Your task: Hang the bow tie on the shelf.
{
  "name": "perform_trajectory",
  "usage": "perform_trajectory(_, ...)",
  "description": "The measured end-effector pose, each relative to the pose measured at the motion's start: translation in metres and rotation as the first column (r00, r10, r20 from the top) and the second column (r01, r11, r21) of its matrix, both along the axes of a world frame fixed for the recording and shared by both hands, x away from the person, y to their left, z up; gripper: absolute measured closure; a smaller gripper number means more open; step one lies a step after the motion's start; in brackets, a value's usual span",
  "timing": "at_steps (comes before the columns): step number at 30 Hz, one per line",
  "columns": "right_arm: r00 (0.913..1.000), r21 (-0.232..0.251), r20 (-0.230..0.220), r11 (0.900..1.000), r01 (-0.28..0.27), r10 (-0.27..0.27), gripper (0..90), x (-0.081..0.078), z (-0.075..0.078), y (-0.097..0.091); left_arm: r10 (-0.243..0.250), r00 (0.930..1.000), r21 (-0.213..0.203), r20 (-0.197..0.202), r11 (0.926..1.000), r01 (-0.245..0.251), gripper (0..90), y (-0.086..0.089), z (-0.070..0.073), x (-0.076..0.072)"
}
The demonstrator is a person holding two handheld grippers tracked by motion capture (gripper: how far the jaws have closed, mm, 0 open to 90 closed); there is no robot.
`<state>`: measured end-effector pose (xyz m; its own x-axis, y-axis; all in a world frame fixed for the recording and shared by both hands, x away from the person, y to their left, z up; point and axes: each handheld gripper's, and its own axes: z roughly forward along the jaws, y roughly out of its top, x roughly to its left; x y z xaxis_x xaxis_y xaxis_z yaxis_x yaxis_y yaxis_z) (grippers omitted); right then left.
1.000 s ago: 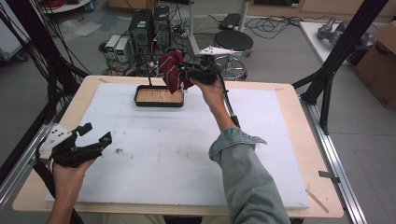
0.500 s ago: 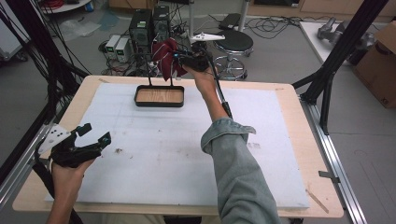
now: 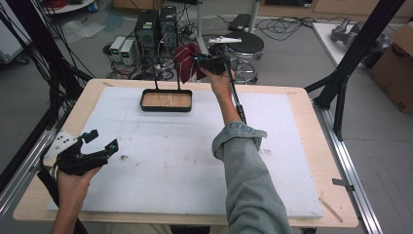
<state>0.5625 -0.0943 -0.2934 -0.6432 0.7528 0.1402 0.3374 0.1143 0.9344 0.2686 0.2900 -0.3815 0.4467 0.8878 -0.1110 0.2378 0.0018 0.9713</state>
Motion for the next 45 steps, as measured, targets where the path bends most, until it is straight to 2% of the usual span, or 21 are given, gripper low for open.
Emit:
perform_trajectory(5, 0.9997, -0.026, -0.019, 0.9996, 0.012, -0.012, 72.7, 0.001, -0.009, -0.001, -0.003, 1.0, 0.004, 0.001, 1.0, 0.003, 16.4, 0.0, 0.0, 0.0)
perform_trajectory(7, 0.9995, -0.025, -0.029, 0.9996, 0.014, -0.015, 65.8, 0.001, -0.01, -0.003, -0.002, 1.0, 0.001, 0.001, 1.0, 0.002, 16.4, 0.0, 0.0, 0.0)
perform_trajectory(8, 0.9995, -0.025, -0.029, 0.9996, 0.014, -0.015, 65.8, 0.001, -0.01, -0.003, -0.002, 1.0, 0.001, 0.001, 1.0, 0.002, 16.4, 0.0, 0.0, 0.0)
perform_trajectory(11, 0.9992, -0.021, -0.034, 0.9995, 0.022, -0.023, 59.0, -0.001, -0.008, -0.008, -0.003, 1.0, 0.002, 0.002, 1.0, 0.003, 16.4, -0.001, 0.0, 0.0)
perform_trajectory(16, 0.9991, -0.031, -0.031, 0.9991, 0.027, -0.028, 53.3, -0.005, -0.003, -0.016, -0.008, 1.0, 0.004, 0.001, 1.0, 0.008, 16.4, -0.003, 0.0, 0.0)
perform_trajectory(21, 0.9981, -0.028, -0.019, 0.9979, 0.058, -0.058, 39.1, -0.013, 0.006, -0.031, -0.01, 1.0, 0.007, 0.0, 0.9999, 0.01, 16.4, -0.004, -0.001, 0.0)
perform_trajectory(25, 0.9959, -0.008, 0.015, 0.996, 0.089, -0.089, 33.2, -0.025, 0.008, -0.047, -0.013, 0.9999, 0.008, 0.001, 0.9999, 0.013, 16.4, -0.006, -0.001, 0.0)
perform_trajectory(28, 0.9937, -0.006, 0.014, 0.9937, 0.111, -0.111, 28.3, -0.036, 0.008, -0.061, -0.02, 0.9998, 0.015, 0.002, 0.9997, 0.02, 16.4, -0.008, 0.0, 0.0)
perform_trajectory(30, 0.9912, -0.01, 0.033, 0.9916, 0.129, -0.128, 26.8, -0.043, 0.007, -0.07, -0.024, 0.9997, 0.016, 0.0, 0.9996, 0.024, 16.4, -0.01, -0.001, 0.0)
perform_trajectory(31, 0.9894, -0.011, 0.043, 0.9902, 0.139, -0.138, 24.0, -0.05, 0.006, -0.08, -0.024, 0.9997, 0.017, -0.001, 0.9996, 0.024, 16.4, -0.011, -0.002, 0.0)
perform_trajectory(33, 0.988, -0.013, 0.04, 0.9887, 0.15, -0.149, 21.4, -0.054, 0.005, -0.085, -0.026, 0.9997, 0.021, -0.004, 0.9994, 0.026, 16.4, -0.011, -0.003, 0.0)
perform_trajectory(36, 0.9825, -0.003, 0.053, 0.9839, 0.179, -0.178, 20.0, -0.067, 0.004, -0.1, -0.027, 0.9996, 0.023, -0.004, 0.9994, 0.027, 16.4, -0.012, -0.003, -0.001)
perform_trajectory(38, 0.9798, -0.008, 0.046, 0.9807, 0.195, -0.195, 16.9, -0.076, 0.003, -0.11, -0.027, 0.9996, 0.027, -0.005, 0.9993, 0.027, 16.4, -0.011, -0.003, -0.001)
perform_trajectory(40, 0.9761, 0.009, 0.067, 0.9783, 0.207, -0.207, 16.9, -0.088, 0.002, -0.121, -0.023, 0.9997, 0.027, -0.005, 0.9994, 0.024, 16.4, -0.011, -0.003, -0.002)
perform_trajectory(45, 0.9728, 0.007, 0.077, 0.9758, 0.218, -0.218, 16.9, -0.117, 0.0, -0.145, -0.018, 0.9998, 0.027, -0.002, 0.9995, 0.018, 16.4, -0.01, -0.004, -0.001)
